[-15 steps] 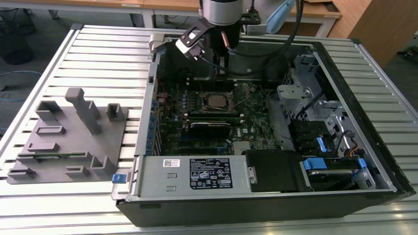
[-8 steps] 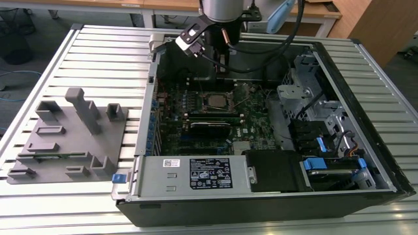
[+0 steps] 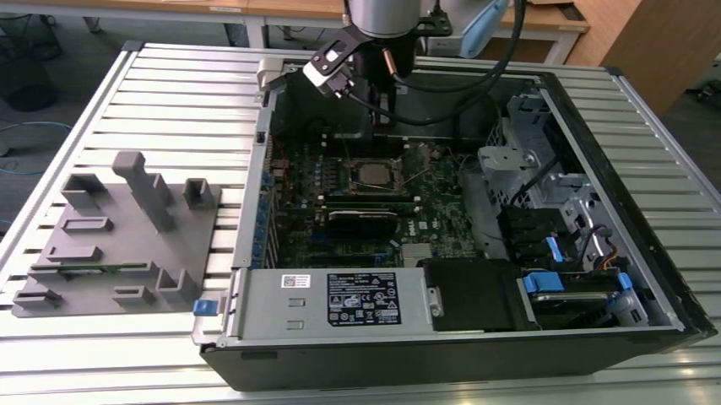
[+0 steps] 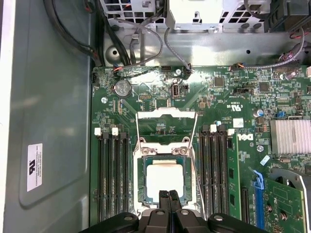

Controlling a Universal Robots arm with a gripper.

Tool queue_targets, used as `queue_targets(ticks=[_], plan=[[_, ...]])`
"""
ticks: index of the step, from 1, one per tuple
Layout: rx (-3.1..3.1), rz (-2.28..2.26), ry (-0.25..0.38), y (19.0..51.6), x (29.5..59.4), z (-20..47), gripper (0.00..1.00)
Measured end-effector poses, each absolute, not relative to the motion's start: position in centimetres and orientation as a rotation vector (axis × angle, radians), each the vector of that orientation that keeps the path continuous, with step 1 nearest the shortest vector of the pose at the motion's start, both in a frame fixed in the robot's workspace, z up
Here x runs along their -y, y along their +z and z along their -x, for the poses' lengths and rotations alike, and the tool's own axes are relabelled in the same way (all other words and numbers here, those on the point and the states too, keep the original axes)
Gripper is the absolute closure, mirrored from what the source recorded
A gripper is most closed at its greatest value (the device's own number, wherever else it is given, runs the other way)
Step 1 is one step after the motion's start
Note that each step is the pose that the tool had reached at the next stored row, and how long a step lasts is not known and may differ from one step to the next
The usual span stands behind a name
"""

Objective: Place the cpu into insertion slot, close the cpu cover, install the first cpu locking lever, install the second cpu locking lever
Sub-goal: 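Close the cpu cover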

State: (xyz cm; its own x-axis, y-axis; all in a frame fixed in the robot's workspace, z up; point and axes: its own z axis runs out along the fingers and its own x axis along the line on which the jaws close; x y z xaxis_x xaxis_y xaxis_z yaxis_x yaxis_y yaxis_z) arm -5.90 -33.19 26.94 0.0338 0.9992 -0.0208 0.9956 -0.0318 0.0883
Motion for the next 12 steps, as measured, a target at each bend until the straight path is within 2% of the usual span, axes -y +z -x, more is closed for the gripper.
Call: queue_targets(ticks=[12], plan=[[-2.13,-2.201,0.071,26.93,33.19,5.83,0.89]])
